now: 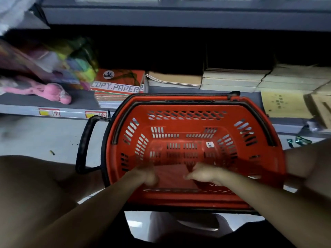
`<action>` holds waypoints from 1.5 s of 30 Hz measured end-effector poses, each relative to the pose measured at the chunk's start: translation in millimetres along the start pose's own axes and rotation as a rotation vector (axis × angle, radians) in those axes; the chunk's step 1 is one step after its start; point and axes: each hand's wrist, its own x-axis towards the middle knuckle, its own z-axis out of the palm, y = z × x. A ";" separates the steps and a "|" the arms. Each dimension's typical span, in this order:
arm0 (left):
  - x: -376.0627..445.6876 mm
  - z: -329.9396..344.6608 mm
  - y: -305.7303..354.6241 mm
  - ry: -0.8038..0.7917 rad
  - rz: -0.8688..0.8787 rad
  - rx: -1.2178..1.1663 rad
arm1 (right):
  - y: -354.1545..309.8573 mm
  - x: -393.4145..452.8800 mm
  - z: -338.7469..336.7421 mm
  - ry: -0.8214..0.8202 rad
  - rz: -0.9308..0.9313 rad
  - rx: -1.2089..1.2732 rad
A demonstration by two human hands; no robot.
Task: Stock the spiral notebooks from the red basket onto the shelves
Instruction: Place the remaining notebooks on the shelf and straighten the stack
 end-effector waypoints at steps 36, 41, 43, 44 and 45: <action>-240.6 -111.2 -24.2 0.504 0.818 -1.508 | -46.4 -256.6 -58.4 0.059 -0.898 0.892; -249.8 -130.7 -35.8 0.478 0.967 -1.640 | -78.1 -269.7 -64.5 0.120 -1.074 0.901; -255.1 -137.4 -41.9 0.438 1.026 -1.664 | -88.9 -269.5 -66.6 0.148 -1.087 0.922; -256.9 -140.3 -44.8 0.430 1.046 -1.662 | -94.0 -269.0 -66.9 0.157 -1.089 0.930; -258.0 -143.1 -47.1 0.437 1.056 -1.655 | -98.6 -267.8 -66.9 0.164 -1.093 0.937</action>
